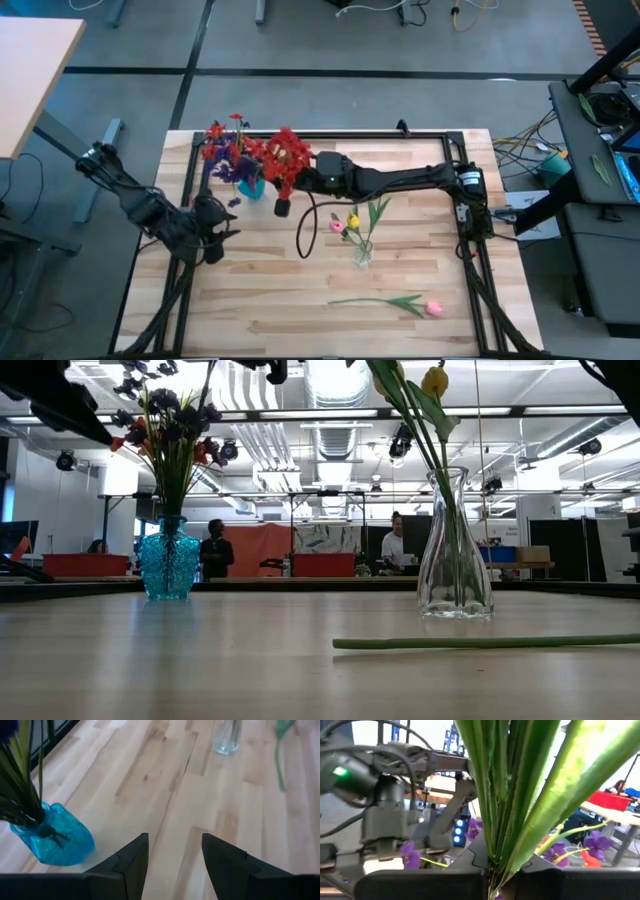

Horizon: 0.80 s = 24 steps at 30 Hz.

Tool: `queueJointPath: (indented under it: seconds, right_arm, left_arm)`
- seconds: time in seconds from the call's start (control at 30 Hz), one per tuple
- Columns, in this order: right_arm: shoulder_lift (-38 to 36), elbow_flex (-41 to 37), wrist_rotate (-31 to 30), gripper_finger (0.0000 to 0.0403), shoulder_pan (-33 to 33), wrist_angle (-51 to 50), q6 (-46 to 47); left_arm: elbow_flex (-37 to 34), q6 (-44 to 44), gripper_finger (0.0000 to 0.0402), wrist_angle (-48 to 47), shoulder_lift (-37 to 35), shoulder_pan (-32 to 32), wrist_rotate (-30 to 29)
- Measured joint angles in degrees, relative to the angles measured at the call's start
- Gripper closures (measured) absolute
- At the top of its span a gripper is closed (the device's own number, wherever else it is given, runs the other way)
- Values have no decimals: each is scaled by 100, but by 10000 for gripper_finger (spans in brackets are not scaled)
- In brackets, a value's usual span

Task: Sort flowers into vase by color
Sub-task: Put the red flowers into the blue vase

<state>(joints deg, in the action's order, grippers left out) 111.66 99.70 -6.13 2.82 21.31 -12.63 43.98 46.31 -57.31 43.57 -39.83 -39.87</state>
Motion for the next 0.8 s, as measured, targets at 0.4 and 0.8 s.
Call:
queueJointPath:
  seconds: [0.4, 0.8]
  right_arm:
    - [0, 694, 103, 394, 49, -1152, -5]
    - [117, 665, 1064, 394, 86, -1079, 51]
  left_arm:
    - [-655, 767, 181, 237, -205, -534, -782]
    - [-1976, 1318, 87, 1050, 2, -705, -2415]
